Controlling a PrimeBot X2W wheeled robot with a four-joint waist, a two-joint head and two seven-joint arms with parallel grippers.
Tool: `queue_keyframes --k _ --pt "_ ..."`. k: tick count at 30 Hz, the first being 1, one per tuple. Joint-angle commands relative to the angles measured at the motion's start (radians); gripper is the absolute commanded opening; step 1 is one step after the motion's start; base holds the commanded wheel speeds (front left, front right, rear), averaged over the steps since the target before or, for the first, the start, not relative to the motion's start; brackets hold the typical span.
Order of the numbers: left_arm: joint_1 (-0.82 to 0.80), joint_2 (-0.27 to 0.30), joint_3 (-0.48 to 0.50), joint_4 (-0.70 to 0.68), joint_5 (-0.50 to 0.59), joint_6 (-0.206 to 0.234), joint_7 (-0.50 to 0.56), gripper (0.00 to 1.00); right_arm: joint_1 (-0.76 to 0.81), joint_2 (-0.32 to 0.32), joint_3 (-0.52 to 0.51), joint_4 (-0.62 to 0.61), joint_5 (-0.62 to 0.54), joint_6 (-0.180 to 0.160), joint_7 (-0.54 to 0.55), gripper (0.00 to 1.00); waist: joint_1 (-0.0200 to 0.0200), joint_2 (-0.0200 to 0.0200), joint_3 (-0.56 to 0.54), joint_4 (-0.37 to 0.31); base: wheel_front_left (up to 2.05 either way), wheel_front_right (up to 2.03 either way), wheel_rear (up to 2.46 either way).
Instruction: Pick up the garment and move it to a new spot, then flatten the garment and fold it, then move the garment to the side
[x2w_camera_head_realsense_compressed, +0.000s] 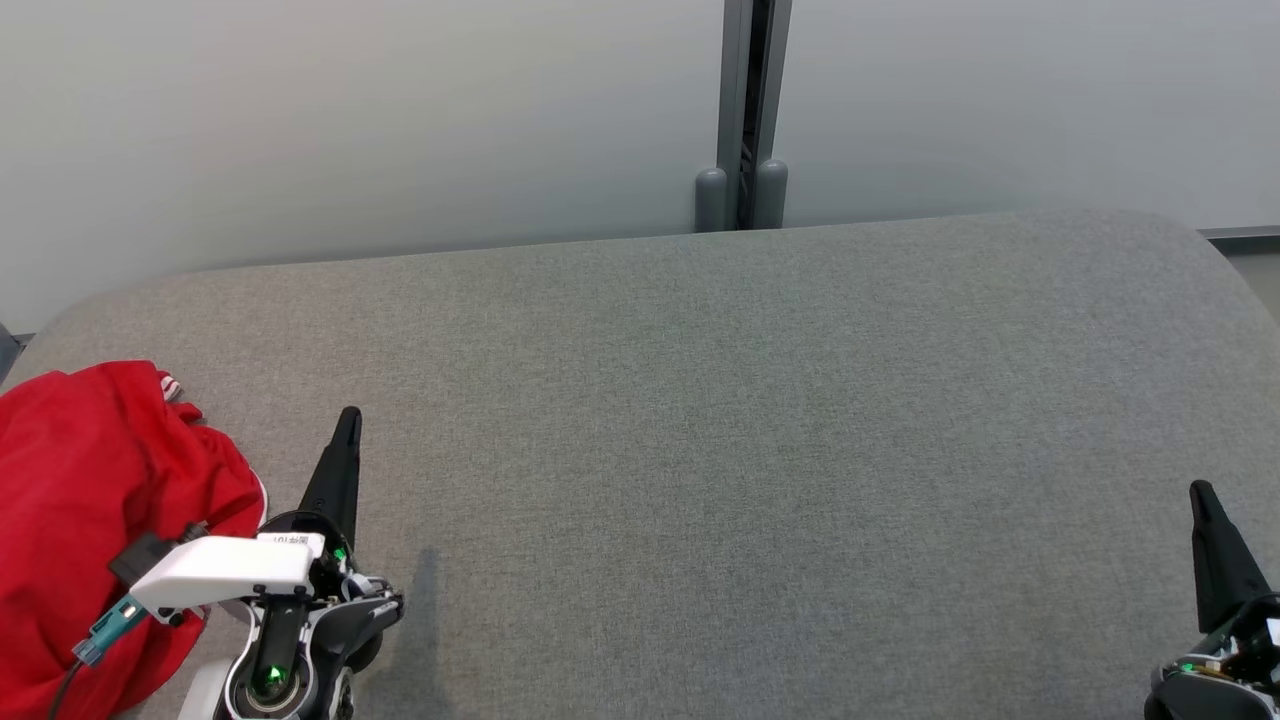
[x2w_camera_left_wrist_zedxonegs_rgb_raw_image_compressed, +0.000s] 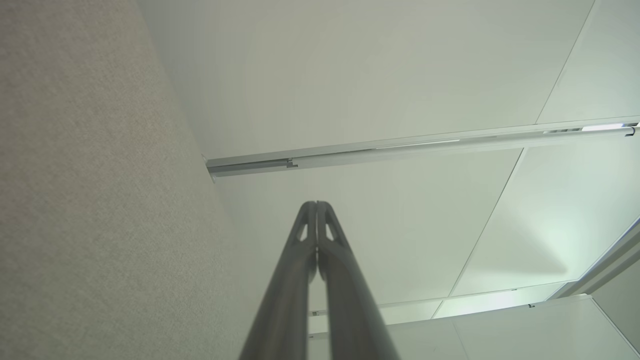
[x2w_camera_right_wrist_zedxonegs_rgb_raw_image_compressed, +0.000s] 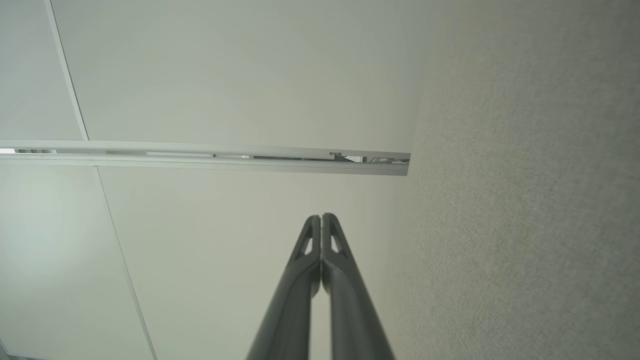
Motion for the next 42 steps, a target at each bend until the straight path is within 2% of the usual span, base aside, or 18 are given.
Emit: queue_keyframes --k 1,2,6,22,31,42 --pt "-0.016 0.004 0.002 -0.002 -0.005 -0.003 0.002 0.0 0.004 -0.007 -0.002 -0.005 0.005 0.0 -0.003 0.0 0.0 0.0 0.0 0.0 0.0 0.0 0.0" --pt "0.0 0.0 0.0 0.0 0.0 0.0 0.0 1.0 0.0 0.0 0.0 0.0 0.0 0.0 0.0 1.0 0.0 0.0 0.0 0.0 0.0 0.0 0.0" --pt "0.042 -0.007 -0.004 0.029 0.002 0.0 -0.002 1.0 0.017 0.018 0.007 0.031 -0.002 0.0 -0.002 1.0 0.0 0.0 0.0 0.0 0.0 0.0 0.0" --pt "0.072 -0.005 -0.008 -0.035 0.053 0.0 -0.072 1.0 -0.022 0.016 0.079 0.038 -0.095 0.0 -0.077 1.0 0.0 0.0 0.002 0.001 0.0 0.0 0.0" --pt "0.083 -0.004 0.007 -0.056 0.114 -0.001 -0.108 1.0 -0.061 0.013 0.096 0.057 -0.239 0.0 -0.116 1.0 0.0 0.0 0.005 0.002 0.0 0.0 0.0" --pt "0.09 -0.003 0.058 -0.108 0.249 -0.001 -0.147 1.0 -0.104 0.013 0.122 0.03 -0.462 0.0 -0.158 1.0 0.0 0.0 0.007 0.004 0.0 0.0 0.0"
